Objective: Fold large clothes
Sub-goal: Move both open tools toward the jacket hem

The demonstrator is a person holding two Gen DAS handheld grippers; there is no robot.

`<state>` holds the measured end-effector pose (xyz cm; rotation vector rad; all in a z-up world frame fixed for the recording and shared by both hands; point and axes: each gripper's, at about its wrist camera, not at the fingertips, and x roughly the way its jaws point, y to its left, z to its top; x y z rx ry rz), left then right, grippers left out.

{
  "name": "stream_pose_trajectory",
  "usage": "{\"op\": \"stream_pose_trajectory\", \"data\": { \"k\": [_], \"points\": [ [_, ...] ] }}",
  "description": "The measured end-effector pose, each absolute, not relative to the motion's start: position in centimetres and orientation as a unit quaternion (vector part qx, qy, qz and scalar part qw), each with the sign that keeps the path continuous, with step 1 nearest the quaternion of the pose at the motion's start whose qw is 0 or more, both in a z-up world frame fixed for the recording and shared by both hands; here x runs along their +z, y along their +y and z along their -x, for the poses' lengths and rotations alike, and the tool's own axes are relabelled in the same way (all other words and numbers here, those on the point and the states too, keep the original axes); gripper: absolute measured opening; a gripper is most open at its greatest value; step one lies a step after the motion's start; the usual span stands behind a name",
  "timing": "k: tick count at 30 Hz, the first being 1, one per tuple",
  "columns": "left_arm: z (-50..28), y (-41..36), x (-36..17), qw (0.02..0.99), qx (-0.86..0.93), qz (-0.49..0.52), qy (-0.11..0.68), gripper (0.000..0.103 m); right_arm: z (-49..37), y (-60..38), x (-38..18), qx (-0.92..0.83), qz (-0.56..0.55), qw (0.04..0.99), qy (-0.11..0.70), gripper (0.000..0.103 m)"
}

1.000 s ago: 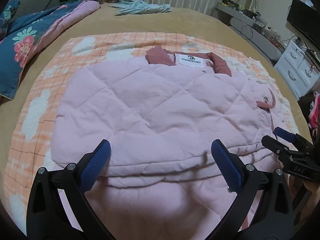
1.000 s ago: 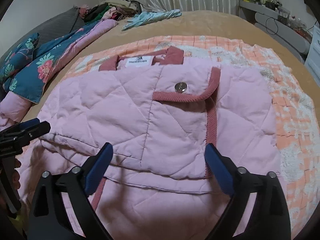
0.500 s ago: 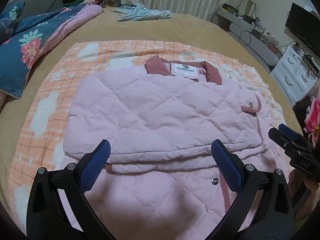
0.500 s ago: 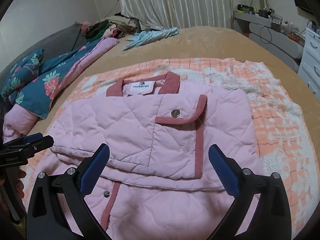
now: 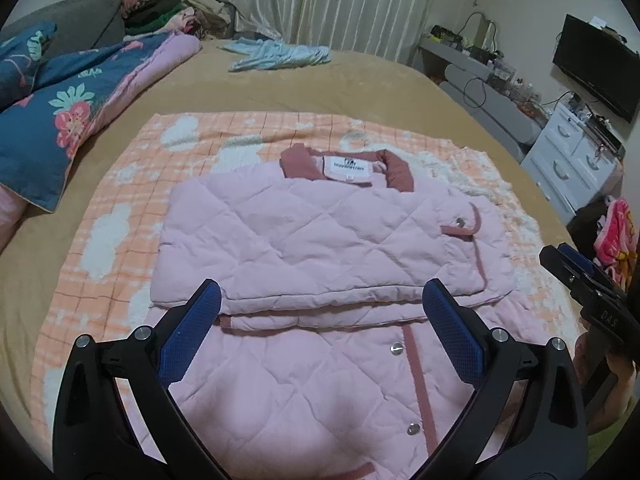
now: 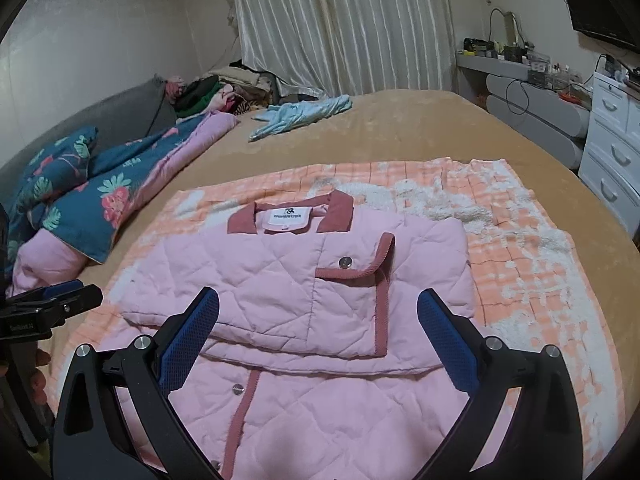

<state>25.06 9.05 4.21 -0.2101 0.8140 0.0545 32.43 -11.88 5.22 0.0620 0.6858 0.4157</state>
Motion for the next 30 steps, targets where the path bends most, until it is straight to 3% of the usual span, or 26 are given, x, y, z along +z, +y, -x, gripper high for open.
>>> {"op": "stream_pose_trajectory", "data": {
  "k": [30],
  "points": [
    [-17.4, 8.6, 8.5, 0.933, 0.015, 0.096, 0.347, 0.095, -23.5, -14.7, 10.6, 0.179, -0.008, 0.934, 0.308, 0.099]
  ]
}}
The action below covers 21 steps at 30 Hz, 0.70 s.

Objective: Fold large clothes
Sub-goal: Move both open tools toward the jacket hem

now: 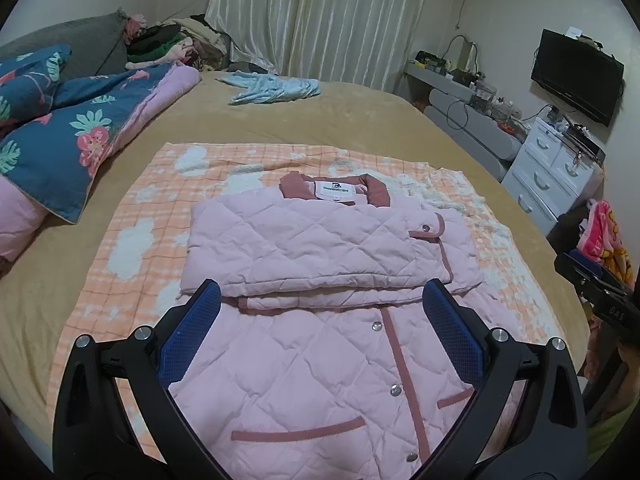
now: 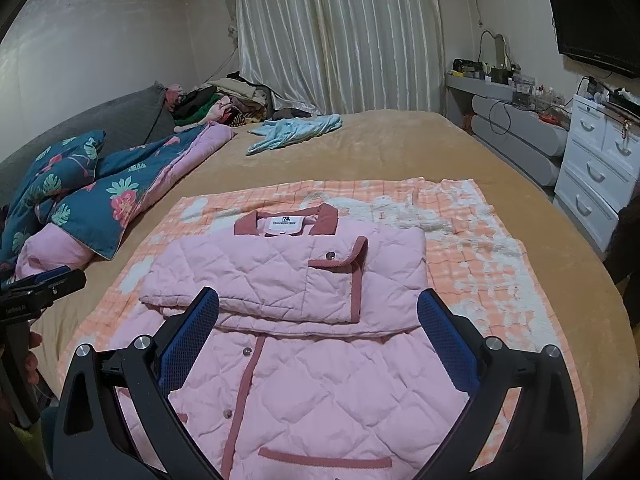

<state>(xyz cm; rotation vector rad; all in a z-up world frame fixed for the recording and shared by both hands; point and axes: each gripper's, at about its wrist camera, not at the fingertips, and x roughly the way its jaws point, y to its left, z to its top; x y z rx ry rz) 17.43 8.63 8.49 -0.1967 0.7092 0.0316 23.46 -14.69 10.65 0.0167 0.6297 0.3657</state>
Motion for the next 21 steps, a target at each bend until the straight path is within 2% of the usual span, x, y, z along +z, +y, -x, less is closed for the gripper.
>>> {"op": "stream_pose_trajectory", "data": {
  "k": [21],
  "points": [
    [-11.9, 9.8, 5.8, 0.932, 0.038, 0.09, 0.348, 0.095, -18.3, -16.3, 9.9, 0.167, 0.007, 0.936, 0.309, 0.099]
  ]
}}
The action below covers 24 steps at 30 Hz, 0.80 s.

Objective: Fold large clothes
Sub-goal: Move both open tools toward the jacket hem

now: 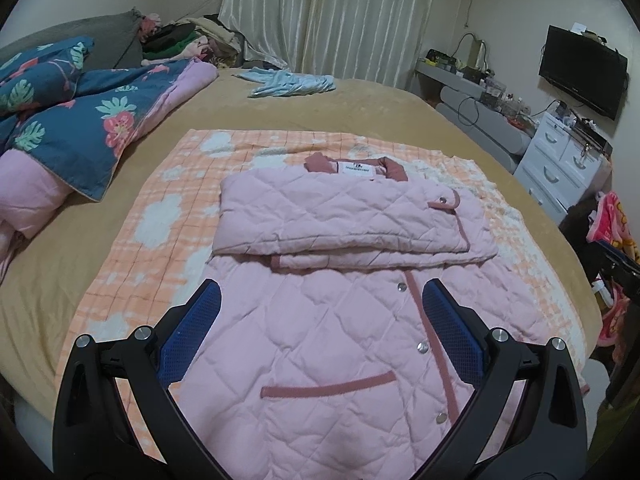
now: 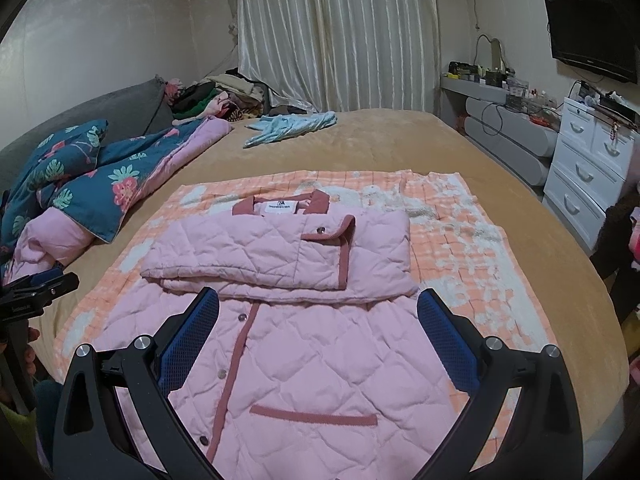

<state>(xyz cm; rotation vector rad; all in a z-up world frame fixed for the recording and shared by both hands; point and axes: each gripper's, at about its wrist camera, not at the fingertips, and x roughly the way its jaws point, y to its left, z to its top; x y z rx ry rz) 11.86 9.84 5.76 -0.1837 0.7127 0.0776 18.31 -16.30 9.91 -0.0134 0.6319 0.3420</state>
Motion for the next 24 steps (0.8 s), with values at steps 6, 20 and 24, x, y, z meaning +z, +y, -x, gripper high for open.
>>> {"op": "stream_pose_trajectory", "data": {
  "k": [6, 20, 24],
  "points": [
    [-10.6, 10.1, 4.7, 0.93, 0.039, 0.085, 0.356, 0.095, -17.2, -17.2, 8.9, 0.16, 0.009, 0.934, 0.321, 0.099],
    [-8.2, 11.8, 0.7, 0.918, 0.052, 0.077, 0.385, 0.095, -15.7, -19.1, 5.2, 0.138, 0.016, 0.922, 0.362, 0.099],
    [-7.7, 12.2, -0.6, 0.913, 0.054, 0.076, 0.397, 0.095, -15.4, -19.6, 4.1, 0.133, 0.017, 0.918, 0.374, 0.099]
  ]
}}
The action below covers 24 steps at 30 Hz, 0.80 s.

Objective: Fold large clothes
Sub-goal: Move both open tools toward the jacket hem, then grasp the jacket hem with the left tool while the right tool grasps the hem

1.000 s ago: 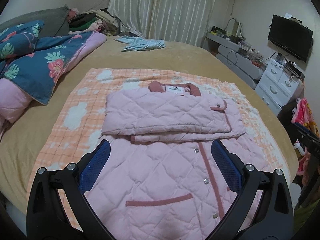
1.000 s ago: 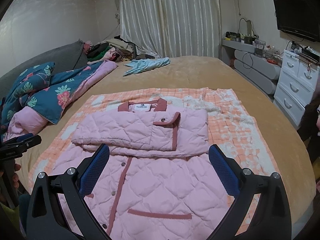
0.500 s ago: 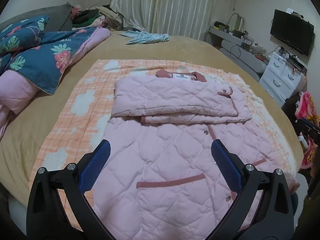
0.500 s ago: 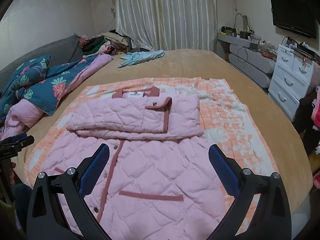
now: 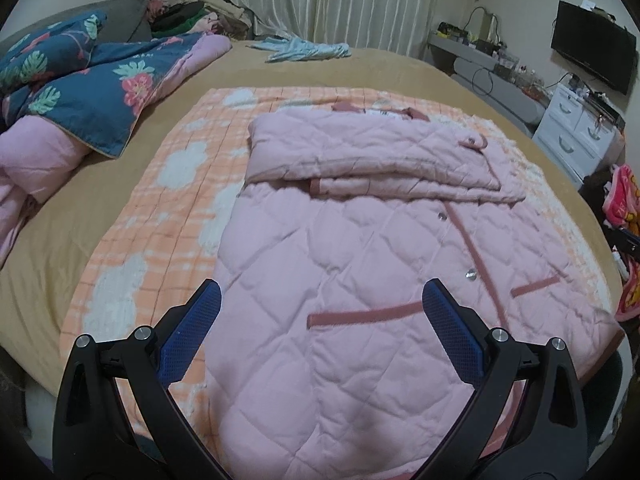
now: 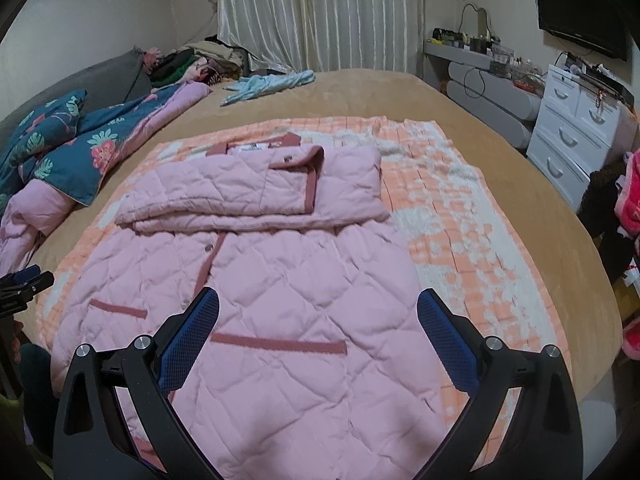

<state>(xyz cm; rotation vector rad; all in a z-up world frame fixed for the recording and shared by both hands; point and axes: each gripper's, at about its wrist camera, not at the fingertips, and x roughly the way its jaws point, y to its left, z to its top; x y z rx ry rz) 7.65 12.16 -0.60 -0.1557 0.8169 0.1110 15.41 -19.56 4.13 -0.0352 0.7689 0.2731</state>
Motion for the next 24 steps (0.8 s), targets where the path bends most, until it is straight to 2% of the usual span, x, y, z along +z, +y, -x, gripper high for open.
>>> {"op": "stream_pose_trajectory", "data": {
  "k": [24],
  "points": [
    [-3.7, 16.7, -7.6, 0.877, 0.054, 0.138, 0.457, 0.095, -14.8, -22.3, -0.2, 0.118, 0.018, 0.899, 0.421, 0.099]
  ]
}}
